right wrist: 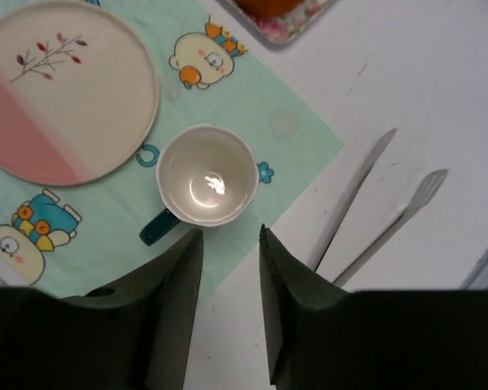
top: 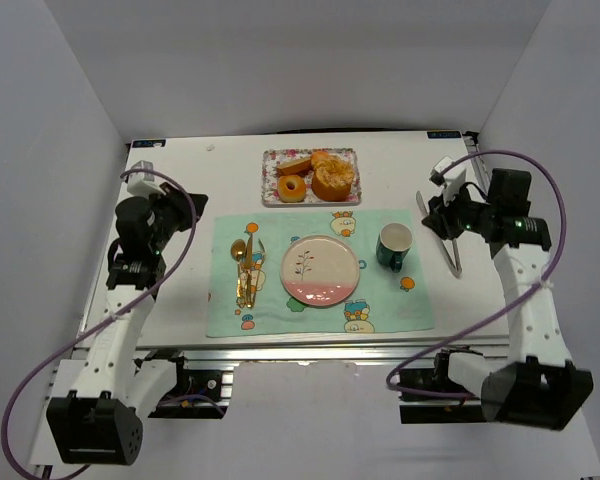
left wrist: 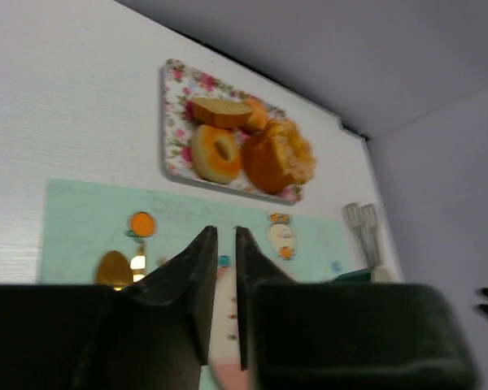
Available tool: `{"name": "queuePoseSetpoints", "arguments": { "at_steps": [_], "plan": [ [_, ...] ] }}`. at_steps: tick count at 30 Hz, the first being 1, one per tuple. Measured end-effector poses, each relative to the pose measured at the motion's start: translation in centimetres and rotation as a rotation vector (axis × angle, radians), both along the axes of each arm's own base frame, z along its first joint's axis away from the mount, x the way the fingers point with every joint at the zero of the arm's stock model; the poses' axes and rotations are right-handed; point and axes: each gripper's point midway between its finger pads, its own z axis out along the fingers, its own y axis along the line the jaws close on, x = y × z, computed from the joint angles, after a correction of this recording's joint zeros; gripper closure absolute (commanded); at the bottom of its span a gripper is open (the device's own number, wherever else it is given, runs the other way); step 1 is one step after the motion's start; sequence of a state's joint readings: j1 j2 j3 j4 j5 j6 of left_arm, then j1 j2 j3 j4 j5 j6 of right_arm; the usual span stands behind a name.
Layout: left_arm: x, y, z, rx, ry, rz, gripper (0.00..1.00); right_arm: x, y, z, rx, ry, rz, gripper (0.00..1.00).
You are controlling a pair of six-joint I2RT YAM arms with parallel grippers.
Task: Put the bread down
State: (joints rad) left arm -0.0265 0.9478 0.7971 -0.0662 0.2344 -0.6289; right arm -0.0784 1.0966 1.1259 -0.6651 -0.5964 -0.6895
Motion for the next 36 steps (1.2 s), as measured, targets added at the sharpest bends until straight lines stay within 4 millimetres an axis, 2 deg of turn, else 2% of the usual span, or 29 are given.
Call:
{"name": "queuePoseSetpoints", "arguments": {
  "at_steps": [1,2,3,5,9,11,13,18,22,25,28,32,36],
  "plan": [
    [-0.6,-0.1,0.2,-0.002,-0.014,-0.004,0.48,0.0,-0.2,-0.7,0.010,0.051,-0.011,0.41],
    [-1.1,-0.2,0.4,-0.004,-0.025,-0.010,0.19,0.1,-0.3,-1.4,0.021,0.110,-0.022,0.18],
    [-1.5,-0.2,0.6,-0.009,-0.036,-0.013,0.09,0.5,-0.5,-2.2,0.032,0.167,-0.035,0.12],
    [-2.1,-0.4,0.9,-0.013,-0.046,-0.023,0.02,1.6,-1.2,-4.4,0.038,0.253,-0.079,0.11],
    [-2.4,-1.0,0.1,-0.015,-0.028,-0.052,0.02,1.5,-3.8,-8.8,-0.012,0.344,-0.232,0.11],
    [-2.2,-1.2,-0.9,-0.021,-0.005,-0.061,0.02,1.5,-5.3,-10.5,-0.043,0.389,-0.321,0.11],
    [-1.9,-1.5,-2.1,-0.029,0.026,-0.071,0.03,2.2,-6.6,-11.5,-0.049,0.411,-0.383,0.11],
    [0.3,-1.9,-5.1,-0.036,0.112,-0.081,0.04,3.8,-10.0,-14.4,-0.073,0.483,-0.490,0.11],
    [2.6,-2.1,-7.1,-0.037,0.174,-0.089,0.03,5.4,-10.9,-16.9,-0.110,0.530,-0.455,0.11],
    [3.9,-2.4,-7.2,-0.037,0.178,-0.092,0.03,6.3,-11.2,-18.9,-0.132,0.567,-0.426,0.11],
    [5.3,-2.6,-6.4,-0.041,0.158,-0.095,0.03,7.8,-11.6,-20.0,-0.140,0.580,-0.414,0.11],
    [6.9,-2.7,-5.5,-0.049,0.141,-0.091,0.03,9.6,-12.6,-20.9,-0.164,0.568,-0.440,0.11],
    [7.5,-2.9,-5.4,-0.059,0.136,-0.082,0.03,10.2,-13.6,-21.7,-0.198,0.564,-0.472,0.12]
  ]
}}
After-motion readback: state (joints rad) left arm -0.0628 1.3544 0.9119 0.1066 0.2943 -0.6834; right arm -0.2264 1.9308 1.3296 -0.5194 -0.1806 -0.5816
